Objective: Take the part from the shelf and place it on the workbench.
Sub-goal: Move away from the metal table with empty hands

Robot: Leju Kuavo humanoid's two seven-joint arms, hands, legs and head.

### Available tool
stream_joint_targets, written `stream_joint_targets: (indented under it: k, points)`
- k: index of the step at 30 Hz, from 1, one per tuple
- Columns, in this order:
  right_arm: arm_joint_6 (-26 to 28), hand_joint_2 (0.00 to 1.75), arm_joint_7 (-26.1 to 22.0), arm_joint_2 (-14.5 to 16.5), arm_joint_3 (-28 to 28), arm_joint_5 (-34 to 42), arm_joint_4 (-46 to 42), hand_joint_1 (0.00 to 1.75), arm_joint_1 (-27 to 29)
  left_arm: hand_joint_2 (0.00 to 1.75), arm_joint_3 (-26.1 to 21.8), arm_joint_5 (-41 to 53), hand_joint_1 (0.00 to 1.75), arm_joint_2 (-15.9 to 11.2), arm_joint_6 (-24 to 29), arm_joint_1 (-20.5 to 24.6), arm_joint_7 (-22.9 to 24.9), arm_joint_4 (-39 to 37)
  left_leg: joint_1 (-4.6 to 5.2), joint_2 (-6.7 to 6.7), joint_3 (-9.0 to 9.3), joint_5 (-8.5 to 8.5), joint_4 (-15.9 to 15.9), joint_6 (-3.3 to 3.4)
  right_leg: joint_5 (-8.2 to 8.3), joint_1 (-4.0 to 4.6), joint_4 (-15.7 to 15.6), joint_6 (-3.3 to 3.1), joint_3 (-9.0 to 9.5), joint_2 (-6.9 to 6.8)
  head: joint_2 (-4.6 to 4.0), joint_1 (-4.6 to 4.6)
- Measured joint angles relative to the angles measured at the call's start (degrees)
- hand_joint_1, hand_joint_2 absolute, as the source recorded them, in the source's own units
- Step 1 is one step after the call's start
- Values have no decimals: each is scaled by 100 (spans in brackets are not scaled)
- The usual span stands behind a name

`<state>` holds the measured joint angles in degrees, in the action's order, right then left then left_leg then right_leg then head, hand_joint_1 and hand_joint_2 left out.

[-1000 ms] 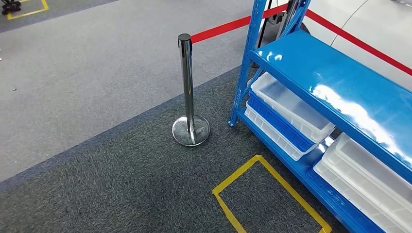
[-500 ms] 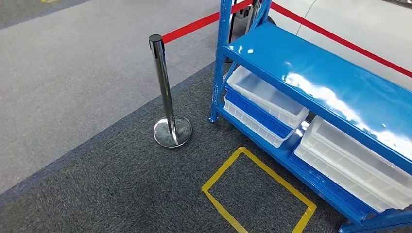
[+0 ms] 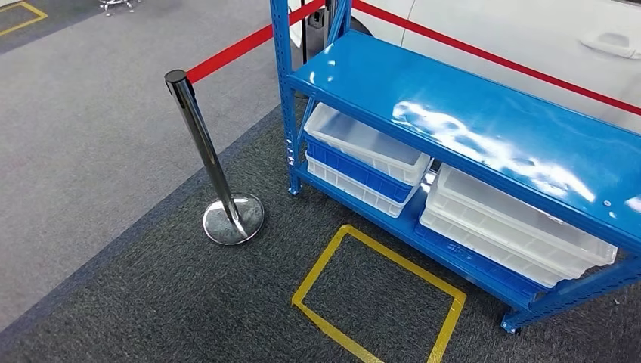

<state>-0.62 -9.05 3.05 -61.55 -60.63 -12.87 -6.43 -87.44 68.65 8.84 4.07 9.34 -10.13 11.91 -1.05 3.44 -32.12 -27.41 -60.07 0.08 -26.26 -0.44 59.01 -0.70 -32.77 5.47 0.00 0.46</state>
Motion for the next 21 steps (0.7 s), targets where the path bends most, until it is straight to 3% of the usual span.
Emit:
stream_joint_targets:
  k: [1, 3, 5, 7, 9, 10, 11, 12, 14, 15, 16, 18, 19, 21]
  points:
    - [0, 0, -4, 4, 0, -5, 0, 0, 2, 0, 1, 1, 0, -3, -3, 1, 4, 0, 4, 67, 33, -4, 95, 19, 0, -6, 17, 34, -32, 51, 0, 0]
    - [4, 0, -7, 5, -1, -9, 0, 0, 18, 0, 2, 0, 0, -2, -3, 15, 14, 0, 11, -15, 48, 5, 124, 66, 15, -15, 16, 109, -69, 136, 0, -1]
    - [11, 0, -5, 6, -2, -10, 0, 0, 31, 0, 3, 1, 0, 5, 2, 21, 25, 0, -4, -144, 78, 39, 184, 145, -74, -10, 145, 166, -131, -49, 0, 6]
    - [13, 0, -1, 9, -2, -11, 0, 0, 14, 0, 4, 7, 0, 8, 8, 12, 31, 0, -6, -287, 96, 50, 220, 208, -372, -14, 673, 212, -388, -367, 0, 13]
    - [13, 0, 1, 11, -2, -11, 0, 0, -2, 0, 4, 15, 0, 8, 10, 1, 33, 0, 8, -432, 95, 34, 215, 231, -652, -40, 1357, 254, -738, -484, 0, 15]
    - [13, 0, 1, 11, -2, -11, 0, 0, -2, 0, 4, 19, 0, 8, 11, 0, 34, 0, 10, -502, 98, 23, 209, 231, -661, -54, 1520, 271, -824, -504, 0, 16]
    - [13, 0, 1, 11, -2, -11, 0, 0, 2, 0, 4, 20, 0, 9, 10, 3, 36, 0, 10, -563, 105, 9, 202, 224, -561, -67, 1464, 282, -797, -524, 0, 17]
    - [13, 0, 1, 10, -2, -13, 0, 0, 8, 0, 4, 22, 0, 11, 7, 5, 36, 0, 9, -619, 117, -8, 193, 212, -381, -76, 1201, 284, -662, -558, 0, 17]
    - [13, 0, 0, 8, -2, -20, 0, 0, 10, 0, 7, 29, 0, 16, -9, 9, 35, 0, 19, -718, 151, -50, 178, 166, -62, -62, 438, 242, -271, -714, 0, 16]
    - [13, 0, -2, 8, -2, -23, 0, 0, 5, 0, 8, 32, 0, 17, -21, 11, 34, 0, 27, -759, 164, -72, 178, 133, 10, -41, 179, 204, -141, -772, 0, 16]
    - [12, 0, -4, 8, -2, -26, 0, 0, 2, 0, 9, 33, 0, 18, -31, 17, 32, 0, 34, -795, 177, -89, 181, 96, 20, -16, 51, 165, -82, -803, 0, 15]
    - [9, 0, -10, 8, -2, -27, 0, 0, 10, 0, 18, 38, 0, 18, -45, 39, 30, 0, 39, -865, 227, -103, 210, 21, 13, 9, 22, 90, -79, -730, 0, 14]
    - [8, 0, -12, 9, -2, -27, 0, 0, 16, 0, 27, 44, 0, 17, -48, 50, 30, 0, 30, -849, 248, -124, 197, -15, 26, -2, -8, 54, -63, -690, 0, 14]
    - [11, 0, -11, 11, -2, -28, 0, 0, 15, 0, 44, 60, 0, 14, -49, 59, 30, 0, 15, -669, 155, -326, -79, -65, 65, -36, -72, -32, -25, -620, 0, 10]
